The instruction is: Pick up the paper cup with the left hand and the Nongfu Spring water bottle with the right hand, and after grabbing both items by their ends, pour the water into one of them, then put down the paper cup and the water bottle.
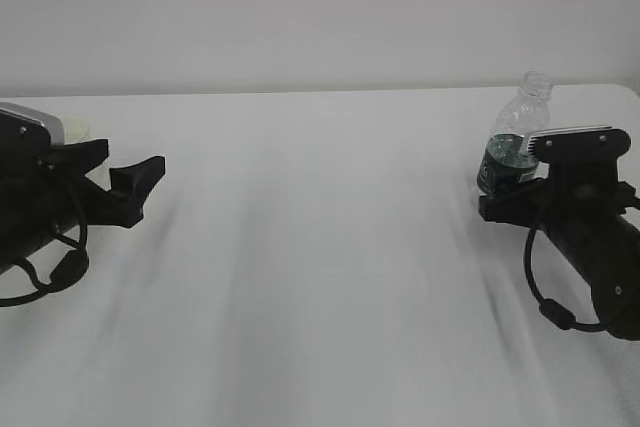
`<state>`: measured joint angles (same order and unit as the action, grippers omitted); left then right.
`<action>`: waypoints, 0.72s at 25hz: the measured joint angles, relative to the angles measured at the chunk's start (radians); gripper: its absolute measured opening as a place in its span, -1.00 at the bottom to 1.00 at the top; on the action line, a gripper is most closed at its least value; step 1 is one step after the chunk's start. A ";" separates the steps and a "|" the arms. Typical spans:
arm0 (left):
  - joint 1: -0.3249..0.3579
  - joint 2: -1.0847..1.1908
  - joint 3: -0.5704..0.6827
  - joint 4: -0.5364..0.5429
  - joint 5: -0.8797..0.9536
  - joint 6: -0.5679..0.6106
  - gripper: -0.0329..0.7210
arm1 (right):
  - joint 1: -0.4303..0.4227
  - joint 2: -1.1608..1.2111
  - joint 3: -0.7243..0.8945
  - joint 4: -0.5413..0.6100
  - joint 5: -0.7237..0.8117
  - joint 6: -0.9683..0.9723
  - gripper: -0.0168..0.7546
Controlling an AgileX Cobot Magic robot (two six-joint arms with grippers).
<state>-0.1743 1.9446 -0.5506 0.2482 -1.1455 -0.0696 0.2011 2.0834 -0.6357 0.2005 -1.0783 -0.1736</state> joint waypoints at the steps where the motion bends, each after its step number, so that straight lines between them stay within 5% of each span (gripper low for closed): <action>1: 0.000 0.000 0.002 -0.004 0.000 0.000 0.65 | 0.000 -0.010 0.011 0.000 0.000 0.008 0.59; 18: 0.000 -0.114 0.100 -0.093 0.000 0.021 0.66 | 0.000 -0.151 0.148 -0.002 -0.020 0.028 0.59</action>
<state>-0.1743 1.8306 -0.4508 0.1550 -1.1455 -0.0483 0.2011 1.9324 -0.4877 0.1985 -1.0987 -0.1453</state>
